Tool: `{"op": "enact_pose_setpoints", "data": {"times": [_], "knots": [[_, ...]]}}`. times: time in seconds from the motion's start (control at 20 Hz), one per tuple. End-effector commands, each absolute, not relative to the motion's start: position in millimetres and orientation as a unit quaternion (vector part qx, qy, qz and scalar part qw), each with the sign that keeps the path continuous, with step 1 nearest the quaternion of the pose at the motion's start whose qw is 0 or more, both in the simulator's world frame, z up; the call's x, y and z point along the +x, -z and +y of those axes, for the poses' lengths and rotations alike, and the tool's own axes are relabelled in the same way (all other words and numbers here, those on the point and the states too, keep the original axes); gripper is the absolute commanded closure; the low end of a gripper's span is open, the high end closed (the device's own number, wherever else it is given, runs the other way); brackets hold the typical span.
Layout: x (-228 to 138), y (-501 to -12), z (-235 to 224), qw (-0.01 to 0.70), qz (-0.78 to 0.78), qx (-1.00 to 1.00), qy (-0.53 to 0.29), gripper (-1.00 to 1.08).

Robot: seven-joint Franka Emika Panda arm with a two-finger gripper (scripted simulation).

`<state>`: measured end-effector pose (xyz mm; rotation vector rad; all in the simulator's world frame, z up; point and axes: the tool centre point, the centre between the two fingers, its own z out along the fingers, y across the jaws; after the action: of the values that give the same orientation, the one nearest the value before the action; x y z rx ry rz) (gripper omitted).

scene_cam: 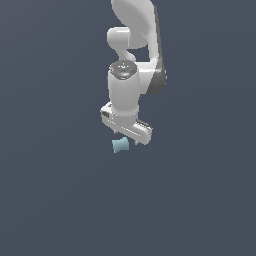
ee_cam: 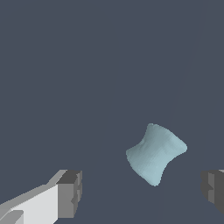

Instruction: Pick up the object and move it to a goal position.

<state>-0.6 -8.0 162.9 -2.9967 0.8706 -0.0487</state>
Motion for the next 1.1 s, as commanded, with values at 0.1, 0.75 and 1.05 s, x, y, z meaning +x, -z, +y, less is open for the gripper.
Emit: {"op": "enact_pose_setpoints", "data": {"times": [0.1,0.75,1.05], "knots": [[-8,-150,-13,0.010,0.344,-0.939,0.011,-0.92],[-29,-117,-30,0.004,0.514,-0.858,0.002,-0.92],[-36,-108,-35,0.002,0.562,-0.827,0.001,-0.92]]}}
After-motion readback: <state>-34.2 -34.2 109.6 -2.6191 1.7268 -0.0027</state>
